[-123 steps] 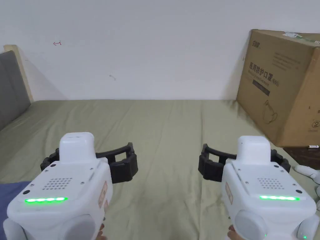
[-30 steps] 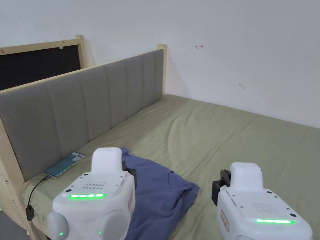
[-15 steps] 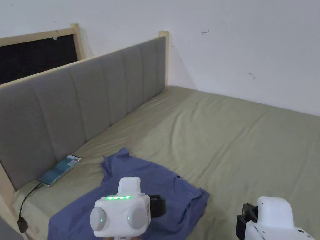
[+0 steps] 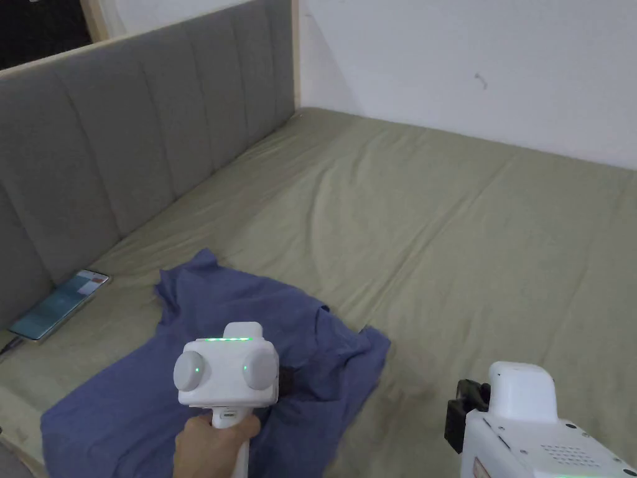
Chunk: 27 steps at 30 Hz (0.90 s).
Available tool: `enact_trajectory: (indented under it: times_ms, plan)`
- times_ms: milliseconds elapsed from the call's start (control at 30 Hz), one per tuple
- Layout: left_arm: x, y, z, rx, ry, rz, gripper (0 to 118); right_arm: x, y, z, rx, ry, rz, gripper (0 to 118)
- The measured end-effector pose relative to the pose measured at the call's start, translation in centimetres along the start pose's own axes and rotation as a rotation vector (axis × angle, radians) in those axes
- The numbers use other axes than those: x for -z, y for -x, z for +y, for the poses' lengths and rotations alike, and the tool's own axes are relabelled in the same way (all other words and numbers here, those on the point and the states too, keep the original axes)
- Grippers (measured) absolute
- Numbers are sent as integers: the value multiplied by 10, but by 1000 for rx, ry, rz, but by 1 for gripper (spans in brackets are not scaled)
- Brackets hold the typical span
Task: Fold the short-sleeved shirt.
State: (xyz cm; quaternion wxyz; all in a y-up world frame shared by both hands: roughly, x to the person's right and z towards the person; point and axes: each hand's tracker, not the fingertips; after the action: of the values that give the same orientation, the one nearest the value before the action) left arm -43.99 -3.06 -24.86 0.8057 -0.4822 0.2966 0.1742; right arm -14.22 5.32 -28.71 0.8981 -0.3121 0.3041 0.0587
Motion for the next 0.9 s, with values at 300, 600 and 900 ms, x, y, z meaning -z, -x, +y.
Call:
enact_trajectory:
  times_ms: [300,600,900]
  plan:
    - [-14,12,5,-56,9,27,2,-13,-7,-5,17,-1,-2,2]
    - [-78,-8,45,-113,-80,-131,2,-42,-47,0,113,-46,-59,2]
    - [-177,-172,74,99,-229,-465,2,-111,-123,6,232,-165,-219,2]
